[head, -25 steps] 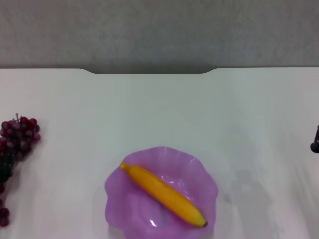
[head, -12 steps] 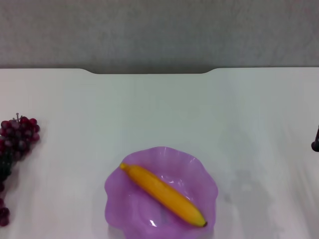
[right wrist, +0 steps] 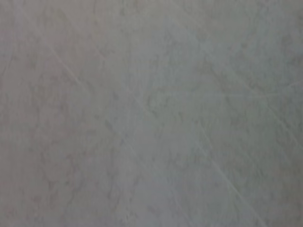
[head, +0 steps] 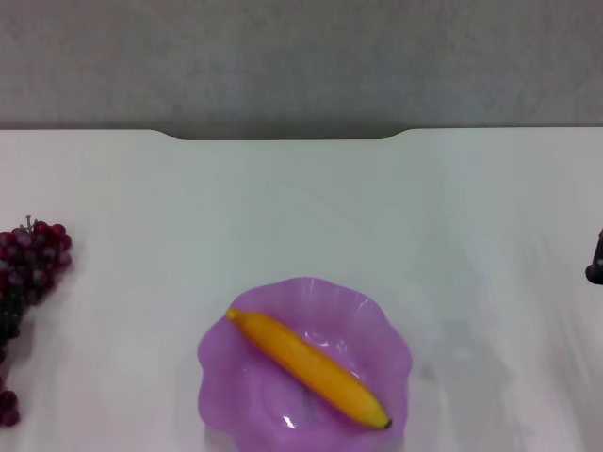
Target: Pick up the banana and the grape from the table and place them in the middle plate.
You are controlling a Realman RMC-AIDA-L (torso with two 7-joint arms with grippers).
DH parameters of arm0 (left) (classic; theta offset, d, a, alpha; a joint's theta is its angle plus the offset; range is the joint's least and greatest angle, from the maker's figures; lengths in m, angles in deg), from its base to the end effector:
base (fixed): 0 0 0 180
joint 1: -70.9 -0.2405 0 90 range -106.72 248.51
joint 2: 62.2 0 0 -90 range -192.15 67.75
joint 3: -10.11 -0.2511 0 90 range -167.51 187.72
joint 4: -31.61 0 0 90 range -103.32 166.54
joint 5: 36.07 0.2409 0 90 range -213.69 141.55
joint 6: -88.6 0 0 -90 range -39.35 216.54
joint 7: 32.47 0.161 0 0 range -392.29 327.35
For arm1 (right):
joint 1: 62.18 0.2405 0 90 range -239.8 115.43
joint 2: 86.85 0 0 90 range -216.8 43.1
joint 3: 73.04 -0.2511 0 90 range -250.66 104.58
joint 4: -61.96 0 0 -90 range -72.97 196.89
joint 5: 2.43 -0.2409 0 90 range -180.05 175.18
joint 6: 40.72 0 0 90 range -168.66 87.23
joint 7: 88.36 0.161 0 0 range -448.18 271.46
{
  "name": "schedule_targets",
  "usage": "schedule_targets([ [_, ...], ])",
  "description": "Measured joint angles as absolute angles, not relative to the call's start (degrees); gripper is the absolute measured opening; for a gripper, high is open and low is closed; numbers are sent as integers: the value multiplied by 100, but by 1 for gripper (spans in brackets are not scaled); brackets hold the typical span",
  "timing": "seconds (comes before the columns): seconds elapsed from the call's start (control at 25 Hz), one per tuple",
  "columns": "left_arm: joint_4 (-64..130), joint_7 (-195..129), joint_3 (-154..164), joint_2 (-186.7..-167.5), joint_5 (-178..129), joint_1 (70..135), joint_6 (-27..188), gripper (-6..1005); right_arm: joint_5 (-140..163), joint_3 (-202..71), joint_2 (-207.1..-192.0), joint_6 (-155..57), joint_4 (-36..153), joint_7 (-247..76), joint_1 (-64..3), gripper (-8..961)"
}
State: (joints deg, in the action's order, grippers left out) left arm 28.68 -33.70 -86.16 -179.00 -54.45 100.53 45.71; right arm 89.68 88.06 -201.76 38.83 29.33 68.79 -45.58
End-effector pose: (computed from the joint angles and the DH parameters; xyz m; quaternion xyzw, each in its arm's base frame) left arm -0.4429 0.3540 -0.0144 -0.7133 -0.3130 -0.0359 0.6260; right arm 0.3197 0.3024 -0.0424 -0.6371 0.1812 0.2639 0.7012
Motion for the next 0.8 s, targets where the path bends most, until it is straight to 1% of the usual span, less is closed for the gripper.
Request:
schedule_targets([
  [0.04,2870,-3369,-8610,-17900,-5445,10064,4630,549,8968,8806,-20178,3882,2935,6879,-4558,105],
  [0.28,2886,-3364,-8622,-17896,-5445,10137,4917,451,8968,8815,-20180,3867,2946,6879,-4547,105],
  [0.48,2912,-3364,-8637,-17897,-5443,10133,4903,402,8968,8815,-20173,3865,2957,6879,-4538,105],
  [0.8,2924,-3462,-8622,-17908,-5489,10104,4873,377,8968,8811,-20177,3864,2965,6879,-4548,104],
])
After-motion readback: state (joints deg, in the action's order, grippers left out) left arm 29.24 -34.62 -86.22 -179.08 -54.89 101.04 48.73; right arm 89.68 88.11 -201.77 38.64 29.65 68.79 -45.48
